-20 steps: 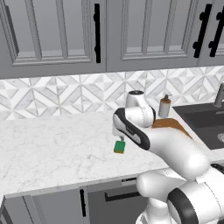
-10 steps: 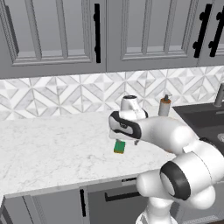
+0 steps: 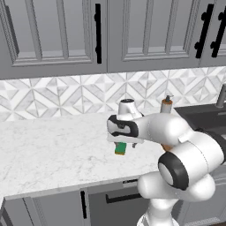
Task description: Pick up the sponge from the counter and clean the cutting board by briefly scrubbing or pressing down on the cutting board. Once finished, release the sponge.
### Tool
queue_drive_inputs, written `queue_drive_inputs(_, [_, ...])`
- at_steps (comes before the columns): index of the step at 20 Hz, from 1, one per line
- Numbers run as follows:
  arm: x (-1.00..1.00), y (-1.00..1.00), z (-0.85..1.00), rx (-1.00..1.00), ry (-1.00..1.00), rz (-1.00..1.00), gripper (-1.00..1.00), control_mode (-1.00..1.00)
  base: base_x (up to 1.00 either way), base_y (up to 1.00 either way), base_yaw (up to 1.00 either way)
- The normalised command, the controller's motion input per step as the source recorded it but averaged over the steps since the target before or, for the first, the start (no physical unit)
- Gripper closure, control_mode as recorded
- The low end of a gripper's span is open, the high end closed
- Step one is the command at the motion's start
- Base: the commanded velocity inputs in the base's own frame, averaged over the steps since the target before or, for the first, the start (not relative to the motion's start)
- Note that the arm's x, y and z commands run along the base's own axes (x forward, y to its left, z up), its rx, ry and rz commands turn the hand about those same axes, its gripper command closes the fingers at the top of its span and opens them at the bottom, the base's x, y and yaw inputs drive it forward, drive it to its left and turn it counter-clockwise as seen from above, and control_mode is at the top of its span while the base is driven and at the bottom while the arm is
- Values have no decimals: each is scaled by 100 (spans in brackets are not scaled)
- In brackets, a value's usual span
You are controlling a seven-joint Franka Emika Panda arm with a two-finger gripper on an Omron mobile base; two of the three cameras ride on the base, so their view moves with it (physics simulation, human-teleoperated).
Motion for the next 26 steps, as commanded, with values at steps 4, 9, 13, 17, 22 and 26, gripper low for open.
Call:
queue_drive_inputs(4, [9, 0, -14, 0, -7, -2, -100, -100, 0, 0, 0])
queue_drive_inputs(9, [11, 7, -23, 0, -8, -3, -100, -100, 0, 0, 0])
queue_drive_inputs(13, [11, 10, -22, 0, -5, -4, -100, -100, 0, 0, 0])
queue_drive_inputs(17, [8, 3, -13, 0, -1, -3, -100, -100, 0, 0, 0])
queue_drive_inputs(22, [1, 0, -8, 0, 0, -3, -100, -100, 0, 0, 0])
queue_drive_inputs(26, [11, 0, -8, 0, 0, -3, -100, -100, 0, 0, 0])
